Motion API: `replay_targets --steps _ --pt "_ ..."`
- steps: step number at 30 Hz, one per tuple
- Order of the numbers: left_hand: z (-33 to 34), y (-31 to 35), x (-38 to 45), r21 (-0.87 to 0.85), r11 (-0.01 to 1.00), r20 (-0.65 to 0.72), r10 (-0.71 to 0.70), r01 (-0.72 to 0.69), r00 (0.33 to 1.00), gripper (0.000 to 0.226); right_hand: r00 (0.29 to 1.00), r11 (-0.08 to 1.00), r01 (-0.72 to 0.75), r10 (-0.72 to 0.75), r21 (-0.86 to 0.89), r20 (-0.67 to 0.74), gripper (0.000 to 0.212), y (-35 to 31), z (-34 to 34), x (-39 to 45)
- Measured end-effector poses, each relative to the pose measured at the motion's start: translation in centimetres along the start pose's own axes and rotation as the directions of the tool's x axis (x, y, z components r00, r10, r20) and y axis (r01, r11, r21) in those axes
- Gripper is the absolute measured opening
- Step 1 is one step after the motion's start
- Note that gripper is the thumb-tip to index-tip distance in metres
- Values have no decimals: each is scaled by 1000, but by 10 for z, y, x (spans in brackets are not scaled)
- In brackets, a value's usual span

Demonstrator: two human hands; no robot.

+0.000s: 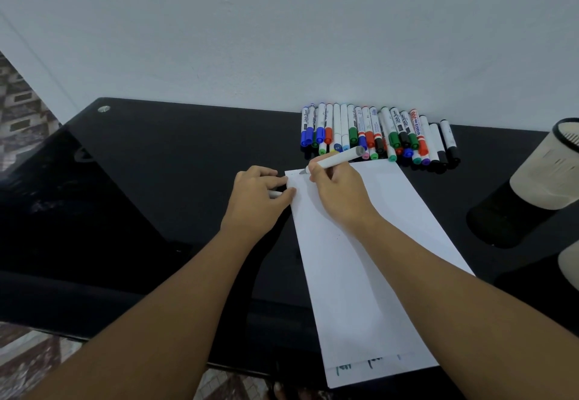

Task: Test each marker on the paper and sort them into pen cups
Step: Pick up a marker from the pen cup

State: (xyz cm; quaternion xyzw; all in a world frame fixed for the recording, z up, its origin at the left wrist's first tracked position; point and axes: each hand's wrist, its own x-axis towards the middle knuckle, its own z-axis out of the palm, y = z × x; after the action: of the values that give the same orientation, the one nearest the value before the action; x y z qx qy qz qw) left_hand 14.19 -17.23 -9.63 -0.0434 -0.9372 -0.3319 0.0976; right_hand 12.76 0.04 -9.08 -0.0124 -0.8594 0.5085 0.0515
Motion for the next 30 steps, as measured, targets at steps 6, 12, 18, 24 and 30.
replay_targets --steps 6,12,18,24,30 --pt "-1 0 -1 -2 1000 4 -8 8 1000 38 1000 1000 -1 1 6 2 17 0 -1 -2" --pt "-1 2 0 10 1000 3 -4 4 1000 38 1000 1000 23 -23 -8 6 14 -2 -1 -3" --pt "-3 3 -3 -10 1000 15 -19 19 1000 40 997 984 34 -22 174 -69 10 -6 -6 -6" --pt "-31 -1 -1 -175 980 240 -55 99 969 53 989 963 72 -36 261 -142 11 -6 -6 -10" --pt "-40 -20 2 -21 999 280 49 -45 959 15 998 969 -10 -5 247 61 56 -1 -8 -5"
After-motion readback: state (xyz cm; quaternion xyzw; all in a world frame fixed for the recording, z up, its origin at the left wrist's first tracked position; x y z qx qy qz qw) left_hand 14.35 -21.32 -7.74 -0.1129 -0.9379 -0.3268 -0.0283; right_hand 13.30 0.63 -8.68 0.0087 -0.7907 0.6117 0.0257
